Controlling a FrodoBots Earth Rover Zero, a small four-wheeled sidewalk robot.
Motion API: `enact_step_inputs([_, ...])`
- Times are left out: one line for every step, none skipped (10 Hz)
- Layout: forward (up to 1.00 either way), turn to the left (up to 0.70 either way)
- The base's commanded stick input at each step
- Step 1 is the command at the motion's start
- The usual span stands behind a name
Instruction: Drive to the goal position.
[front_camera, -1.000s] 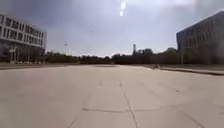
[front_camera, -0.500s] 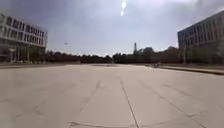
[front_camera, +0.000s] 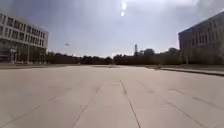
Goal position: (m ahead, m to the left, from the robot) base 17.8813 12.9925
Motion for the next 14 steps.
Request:
enact_step_inputs([0.70,-0.02])
enact_step_inputs([0.70,-0.02])
enact_step_inputs([0.70,-0.02])
enact_step_inputs([0.70,-0.02])
enact_step_inputs([0.70,-0.05])
enact_step_inputs([0.70,-0.11])
enact_step_inputs([0.70,-0.17])
enact_step_inputs([0.70,-0.23])
enact_step_inputs([0.70,-0.29])
enact_step_inputs([0.70,-0.32])
enact_step_inputs([0.70,-0.32])
enact_step_inputs([0.70,-0.30])
enact_step_inputs([0.70,-0.27])
enact_step_inputs([0.70,-0.19])
